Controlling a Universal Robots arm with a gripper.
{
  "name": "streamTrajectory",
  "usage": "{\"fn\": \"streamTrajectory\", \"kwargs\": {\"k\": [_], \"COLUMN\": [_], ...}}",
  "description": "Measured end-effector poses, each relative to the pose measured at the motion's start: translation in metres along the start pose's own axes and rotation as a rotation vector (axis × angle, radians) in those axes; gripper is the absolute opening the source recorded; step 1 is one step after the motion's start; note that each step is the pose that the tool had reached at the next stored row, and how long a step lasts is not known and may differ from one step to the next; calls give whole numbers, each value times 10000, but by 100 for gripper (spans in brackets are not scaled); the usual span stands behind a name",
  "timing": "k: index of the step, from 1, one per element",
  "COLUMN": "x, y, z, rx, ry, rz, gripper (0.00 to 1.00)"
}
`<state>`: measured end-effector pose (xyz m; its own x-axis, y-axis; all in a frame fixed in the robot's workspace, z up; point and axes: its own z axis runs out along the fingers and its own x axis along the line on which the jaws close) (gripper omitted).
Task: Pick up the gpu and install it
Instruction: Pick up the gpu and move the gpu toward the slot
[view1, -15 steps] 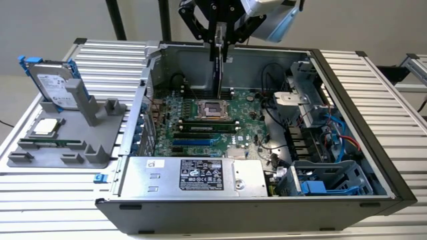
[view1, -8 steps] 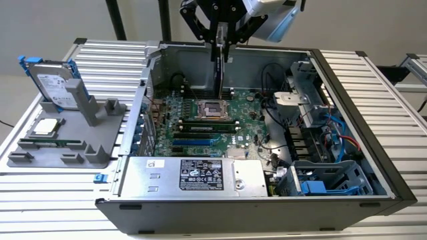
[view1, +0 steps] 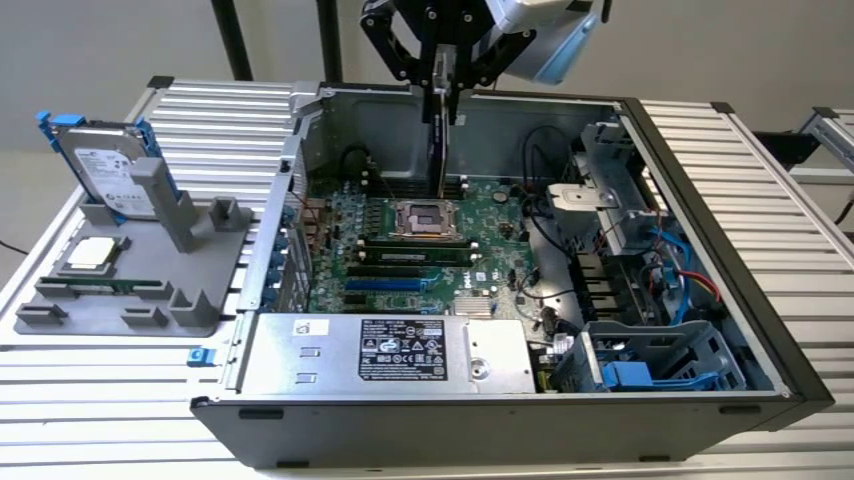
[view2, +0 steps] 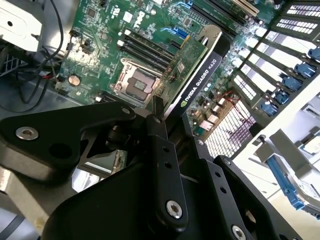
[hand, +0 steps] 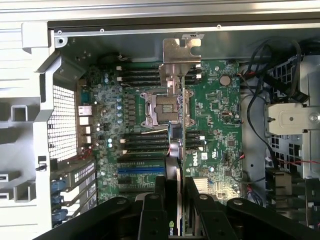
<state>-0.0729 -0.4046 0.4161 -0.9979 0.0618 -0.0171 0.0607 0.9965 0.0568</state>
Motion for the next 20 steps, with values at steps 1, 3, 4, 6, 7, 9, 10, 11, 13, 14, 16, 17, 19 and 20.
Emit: {"fn": "streamTrajectory", "kwargs": {"k": [1,3,4,6,7,9,10,11,13,14,16,17,19,20], "x": [0,0,0,-2,-2,-2,-2,-2,-1,-2,-2,-2,-1,-2], "y": [0,0,0,0,0,0,0,0,0,0,0,0,0,0], "z": [0,0,0,0,0,0,0,0,0,0,0,0,0,0], "rx": [0,0,0,0,0,0,0,-1,-1,-1,-2,-2,-3,-4], "ry": [0,0,0,0,0,0,1,2,3,5,7,8,11,13], "rz": [0,0,0,0,-2,-15,-25,-38,-71,-91,-132,-157,-203,-228], "gripper": [0,0,0,0,0,0,0,0,0,0,0,0,0,0]}}
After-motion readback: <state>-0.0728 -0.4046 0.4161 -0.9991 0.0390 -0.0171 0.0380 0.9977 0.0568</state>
